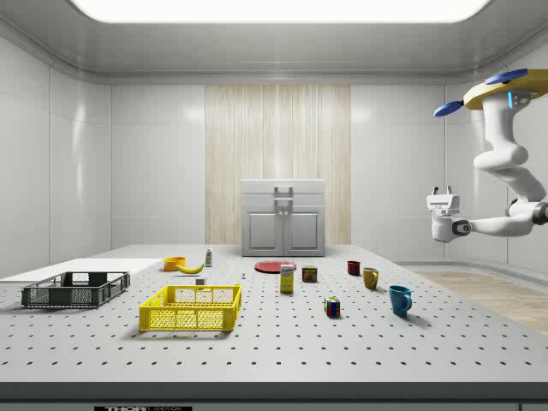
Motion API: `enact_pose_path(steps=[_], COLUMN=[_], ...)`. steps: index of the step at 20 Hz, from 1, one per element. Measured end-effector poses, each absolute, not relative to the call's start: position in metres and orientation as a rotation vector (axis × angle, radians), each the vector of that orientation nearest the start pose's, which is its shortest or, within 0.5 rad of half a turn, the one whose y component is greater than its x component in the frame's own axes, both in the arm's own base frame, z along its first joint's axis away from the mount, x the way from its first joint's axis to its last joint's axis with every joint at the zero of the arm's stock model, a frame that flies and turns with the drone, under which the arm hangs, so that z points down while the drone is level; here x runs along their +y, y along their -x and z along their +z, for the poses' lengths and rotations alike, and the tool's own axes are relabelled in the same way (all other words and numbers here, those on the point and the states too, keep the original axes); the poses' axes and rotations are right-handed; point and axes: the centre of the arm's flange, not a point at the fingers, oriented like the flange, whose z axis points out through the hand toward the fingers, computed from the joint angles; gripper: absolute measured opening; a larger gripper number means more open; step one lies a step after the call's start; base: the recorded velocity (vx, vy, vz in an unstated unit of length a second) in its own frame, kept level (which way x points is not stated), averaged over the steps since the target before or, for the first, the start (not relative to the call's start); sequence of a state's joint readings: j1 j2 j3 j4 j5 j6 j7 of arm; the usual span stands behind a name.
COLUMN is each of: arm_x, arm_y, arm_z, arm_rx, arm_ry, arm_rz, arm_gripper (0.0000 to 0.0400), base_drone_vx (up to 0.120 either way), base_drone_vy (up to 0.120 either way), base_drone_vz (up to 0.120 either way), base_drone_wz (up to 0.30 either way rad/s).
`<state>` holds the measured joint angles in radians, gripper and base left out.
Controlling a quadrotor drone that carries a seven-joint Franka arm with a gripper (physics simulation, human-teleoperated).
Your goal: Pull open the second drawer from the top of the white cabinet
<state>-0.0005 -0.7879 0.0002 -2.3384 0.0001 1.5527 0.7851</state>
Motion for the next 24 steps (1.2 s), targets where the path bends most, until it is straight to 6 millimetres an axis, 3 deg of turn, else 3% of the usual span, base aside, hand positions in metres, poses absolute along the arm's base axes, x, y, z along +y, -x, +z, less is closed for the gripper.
enact_pose_path(steps=[5,12,13,16,18,24], arm_x=[0.0,0.0,-0.008,-0.054,-0.074,-0.096], arm_y=[-0.301,-0.303,-0.304,-0.304,-0.305,-0.306], arm_z=[0.634,0.673,0.676,0.666,0.651,0.615], arm_rx=[1.201,1.201,1.172,0.993,0.891,0.71], arm_ry=[2.9,2.898,2.818,2.39,2.149,1.721], arm_rz=[-0.009,-0.017,0.038,0.286,0.395,0.547], arm_gripper=[0.0322,0.0304,0.0303,0.0307,0.0308,0.0304], base_drone_vx=[0.0,0.0,0.0,0.0,0.1,0.12], base_drone_vy=[0.0,0.0,0.0,-0.013,-0.12,-0.12], base_drone_vz=[0.0,0.0,0.0,0.0,0.0,0.1], base_drone_wz=[0.0,0.0,0.0,0.0,0.0,0.0])
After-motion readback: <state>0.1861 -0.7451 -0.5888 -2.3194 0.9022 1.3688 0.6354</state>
